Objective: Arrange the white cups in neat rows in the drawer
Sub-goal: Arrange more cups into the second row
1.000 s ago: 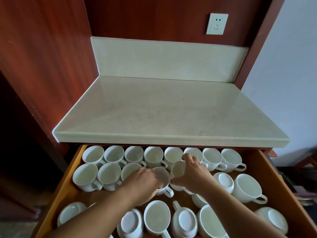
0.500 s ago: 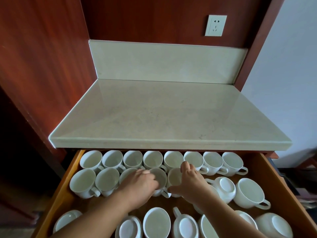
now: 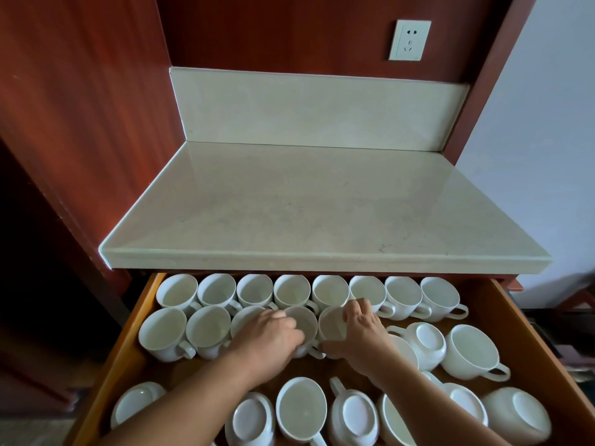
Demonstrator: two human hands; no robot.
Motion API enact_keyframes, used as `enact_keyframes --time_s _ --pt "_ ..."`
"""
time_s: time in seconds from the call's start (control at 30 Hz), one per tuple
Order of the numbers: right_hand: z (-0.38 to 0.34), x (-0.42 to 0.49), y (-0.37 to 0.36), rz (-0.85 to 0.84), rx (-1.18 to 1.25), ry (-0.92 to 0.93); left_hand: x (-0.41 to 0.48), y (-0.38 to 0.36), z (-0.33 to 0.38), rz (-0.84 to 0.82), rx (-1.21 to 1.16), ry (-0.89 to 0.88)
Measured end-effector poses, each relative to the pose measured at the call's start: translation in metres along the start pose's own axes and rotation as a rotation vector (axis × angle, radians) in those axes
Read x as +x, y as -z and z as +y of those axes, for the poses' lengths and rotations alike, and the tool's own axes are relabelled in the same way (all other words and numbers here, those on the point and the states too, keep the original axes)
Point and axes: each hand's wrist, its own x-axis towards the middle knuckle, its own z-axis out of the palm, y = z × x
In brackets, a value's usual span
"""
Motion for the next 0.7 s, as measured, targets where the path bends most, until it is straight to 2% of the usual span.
enact_keyframes --time_s 0.1,0.3,0.37,0.57,0.7 --pt "0.000 0.001 -0.001 0.008 0.003 -0.010 -0.003 -0.001 0.002 0.041 -0.048 0.024" --pt "-0.001 -0.004 -0.001 0.040 0.004 0.013 -0.027 0.005 -0.015 0.145 -0.288 0.157" --pt "0.000 -0.006 0.002 0.044 0.021 0.013 -0.039 0.012 -0.027 0.117 -0.302 0.219" --pt "-0.004 -0.009 0.008 0.050 -0.008 0.001 -0.052 0.017 -0.037 -0.028 -0.130 0.191" --pt "-0.006 -0.009 0.010 0.029 -0.018 -0.006 -0.048 0.013 -0.032 -0.107 -0.101 0.268"
